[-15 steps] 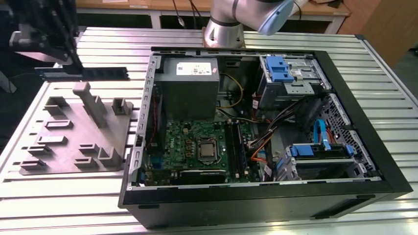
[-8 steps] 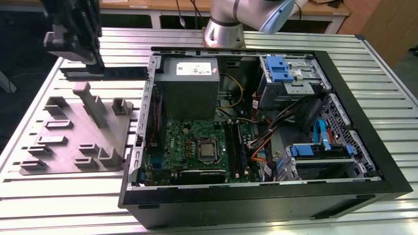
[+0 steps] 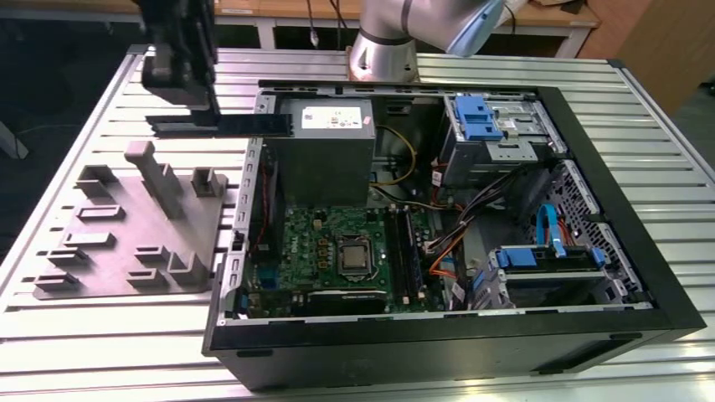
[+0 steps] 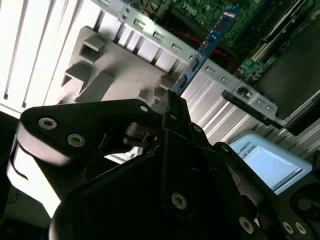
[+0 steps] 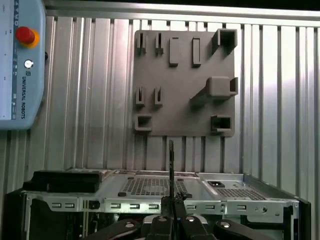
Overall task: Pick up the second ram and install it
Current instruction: 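Pick up the second ram and move it above second insertion slot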
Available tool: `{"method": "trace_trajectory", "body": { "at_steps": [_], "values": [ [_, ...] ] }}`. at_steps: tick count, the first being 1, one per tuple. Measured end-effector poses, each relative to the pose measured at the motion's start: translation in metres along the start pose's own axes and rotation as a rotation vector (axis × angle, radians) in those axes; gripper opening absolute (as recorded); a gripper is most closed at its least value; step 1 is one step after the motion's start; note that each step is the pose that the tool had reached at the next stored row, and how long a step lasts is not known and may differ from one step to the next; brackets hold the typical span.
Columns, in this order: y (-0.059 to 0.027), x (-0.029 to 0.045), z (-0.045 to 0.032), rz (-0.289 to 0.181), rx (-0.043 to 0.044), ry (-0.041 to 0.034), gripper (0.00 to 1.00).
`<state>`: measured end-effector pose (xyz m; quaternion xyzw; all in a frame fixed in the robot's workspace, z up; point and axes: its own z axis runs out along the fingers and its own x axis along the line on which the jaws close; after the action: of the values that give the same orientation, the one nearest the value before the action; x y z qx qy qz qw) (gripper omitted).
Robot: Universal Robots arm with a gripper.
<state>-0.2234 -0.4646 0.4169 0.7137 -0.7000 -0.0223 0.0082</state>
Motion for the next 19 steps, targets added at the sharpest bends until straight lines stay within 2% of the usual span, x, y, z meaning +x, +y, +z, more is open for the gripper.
{"method": "trace_trajectory", "body": {
  "at_steps": [19],
  "values": [
    [-0.0863,-0.0012,-0.0006,0.000,0.0000,-0.0010,0.13]
  ]
}}
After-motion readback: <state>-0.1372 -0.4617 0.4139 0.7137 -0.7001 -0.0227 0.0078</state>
